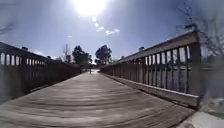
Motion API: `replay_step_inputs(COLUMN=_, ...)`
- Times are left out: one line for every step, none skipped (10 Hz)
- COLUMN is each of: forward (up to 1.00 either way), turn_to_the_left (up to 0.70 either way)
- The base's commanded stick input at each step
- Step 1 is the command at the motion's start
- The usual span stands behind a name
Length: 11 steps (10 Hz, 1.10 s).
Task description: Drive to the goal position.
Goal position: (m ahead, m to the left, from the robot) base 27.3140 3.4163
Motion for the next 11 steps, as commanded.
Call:
replay_step_inputs(forward=0.7, turn_to_the_left=0.07)
replay_step_inputs(forward=0.7, turn_to_the_left=0.0)
replay_step_inputs(forward=0.7, turn_to_the_left=0.0)
replay_step_inputs(forward=0.7, turn_to_the_left=0.0)
replay_step_inputs(forward=0.7, turn_to_the_left=0.0)
replay_step_inputs(forward=0.7, turn_to_the_left=0.0)
replay_step_inputs(forward=0.7, turn_to_the_left=0.0)
replay_step_inputs(forward=0.7, turn_to_the_left=0.0)
replay_step_inputs(forward=0.7, turn_to_the_left=0.0)
replay_step_inputs(forward=0.7, turn_to_the_left=0.0)
replay_step_inputs(forward=0.7, turn_to_the_left=0.0)
